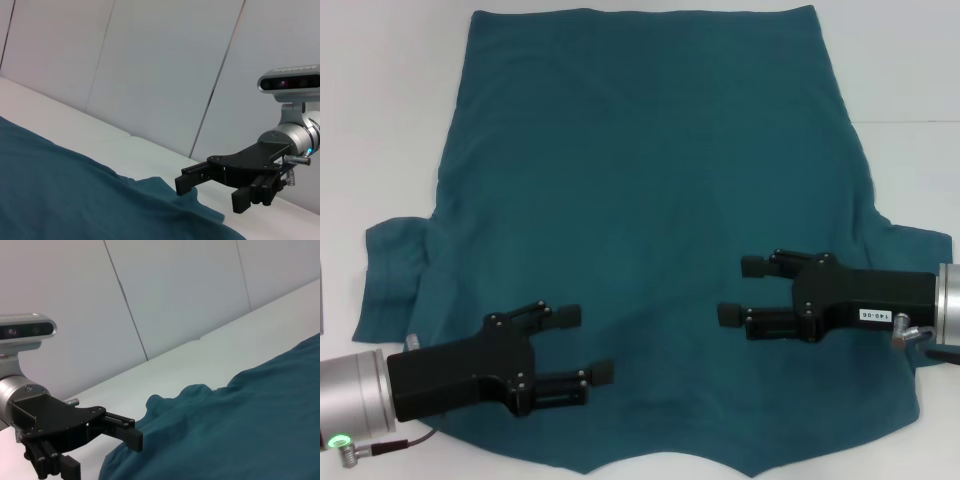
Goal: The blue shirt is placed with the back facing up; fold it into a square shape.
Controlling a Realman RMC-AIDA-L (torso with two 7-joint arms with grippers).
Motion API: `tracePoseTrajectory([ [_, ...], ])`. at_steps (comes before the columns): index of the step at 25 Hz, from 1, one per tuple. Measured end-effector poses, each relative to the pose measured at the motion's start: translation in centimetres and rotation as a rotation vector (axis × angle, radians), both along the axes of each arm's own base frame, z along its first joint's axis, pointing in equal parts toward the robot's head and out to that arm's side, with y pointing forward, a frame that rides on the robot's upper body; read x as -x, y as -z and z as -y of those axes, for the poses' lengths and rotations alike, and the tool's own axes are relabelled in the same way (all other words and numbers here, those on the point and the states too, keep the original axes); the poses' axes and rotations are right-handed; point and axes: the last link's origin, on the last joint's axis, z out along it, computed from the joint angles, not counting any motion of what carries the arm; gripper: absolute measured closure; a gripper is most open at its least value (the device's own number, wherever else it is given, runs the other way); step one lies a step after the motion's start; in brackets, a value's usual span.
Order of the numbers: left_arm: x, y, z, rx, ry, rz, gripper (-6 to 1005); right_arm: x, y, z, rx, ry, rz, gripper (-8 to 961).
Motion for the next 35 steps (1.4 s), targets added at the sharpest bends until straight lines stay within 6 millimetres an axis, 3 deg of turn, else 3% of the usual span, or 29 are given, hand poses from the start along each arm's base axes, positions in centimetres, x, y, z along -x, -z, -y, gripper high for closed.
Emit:
tracePoseTrajectory([
  [10, -0.1, 0.1, -0.3, -0.002, -0.006, -0.001, 95, 0.2, 0.0, -0.2, -0.003, -0.002, -0.001, 11],
  [15, 0.4, -0.8, -1.0, -0.075, -0.063, 0.031, 95, 0.3, 0.0, -0.2, -0.008, 0.0, -0.013, 11],
  [27, 4.5, -2.6, -2.7, -0.21, -0.41, 0.021, 95, 0.7, 0.2, -0.2, -0.021, 0.017, -0.063, 11],
  [35, 7.3, -4.7, -2.3, -0.327, -0.536, -0.01, 94, 1.1, 0.4, -0.6, -0.032, 0.03, -0.091, 12],
])
